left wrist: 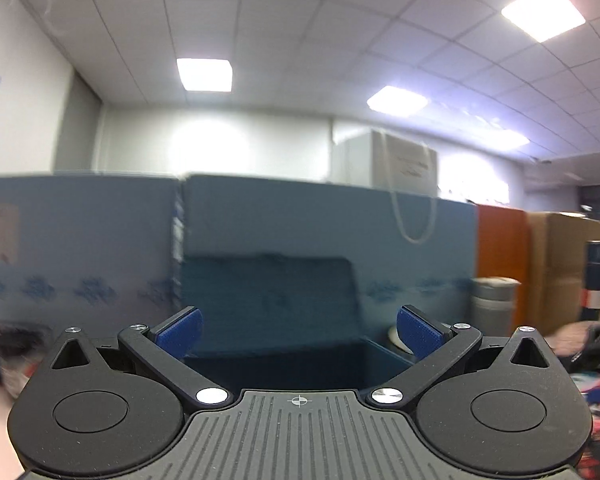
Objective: Organize rigid objects
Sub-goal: 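Reach the right tool to the mat and grasp the green tube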
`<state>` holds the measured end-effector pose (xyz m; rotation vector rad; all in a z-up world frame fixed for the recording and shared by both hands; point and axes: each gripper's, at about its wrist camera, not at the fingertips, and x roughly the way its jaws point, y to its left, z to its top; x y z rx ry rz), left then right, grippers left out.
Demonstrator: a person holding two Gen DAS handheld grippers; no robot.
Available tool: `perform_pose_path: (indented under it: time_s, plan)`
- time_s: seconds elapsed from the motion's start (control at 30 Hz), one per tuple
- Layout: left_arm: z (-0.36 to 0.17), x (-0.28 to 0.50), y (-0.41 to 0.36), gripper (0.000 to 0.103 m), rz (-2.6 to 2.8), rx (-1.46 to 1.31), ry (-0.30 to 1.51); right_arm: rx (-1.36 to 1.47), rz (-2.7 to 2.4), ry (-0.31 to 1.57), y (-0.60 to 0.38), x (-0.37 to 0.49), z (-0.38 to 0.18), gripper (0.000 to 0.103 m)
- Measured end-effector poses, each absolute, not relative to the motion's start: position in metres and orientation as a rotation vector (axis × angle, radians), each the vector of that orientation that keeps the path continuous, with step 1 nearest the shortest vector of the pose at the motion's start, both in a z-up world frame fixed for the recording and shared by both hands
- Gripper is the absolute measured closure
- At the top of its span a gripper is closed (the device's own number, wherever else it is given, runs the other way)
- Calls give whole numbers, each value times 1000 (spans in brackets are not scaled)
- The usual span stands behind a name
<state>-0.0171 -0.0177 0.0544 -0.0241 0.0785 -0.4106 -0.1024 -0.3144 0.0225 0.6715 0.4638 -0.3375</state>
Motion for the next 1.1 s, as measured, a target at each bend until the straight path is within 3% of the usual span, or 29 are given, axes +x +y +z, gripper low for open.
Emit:
perform_pose_path:
  time_s: [0.17, 0.43, 0.57, 0.73, 1.1]
  plan:
    - [65, -5, -18, 0, -485, -82, 179, 727, -392, 553, -330, -96, 7, 40]
    - [74, 11, -11, 0, -554, -97, 241, 784, -458, 610, -349, -79, -12, 58]
    - [77, 27, -6, 0, -559, -105, 276, 793, -503, 599, -353, -73, -17, 81]
    - [73, 41, 3, 0, -569, -126, 313, 800, -511, 551, -352, -80, -14, 91]
    - [65, 74, 37, 0, -504, -213, 392, 630, -474, 370, -295, -117, 47, 92]
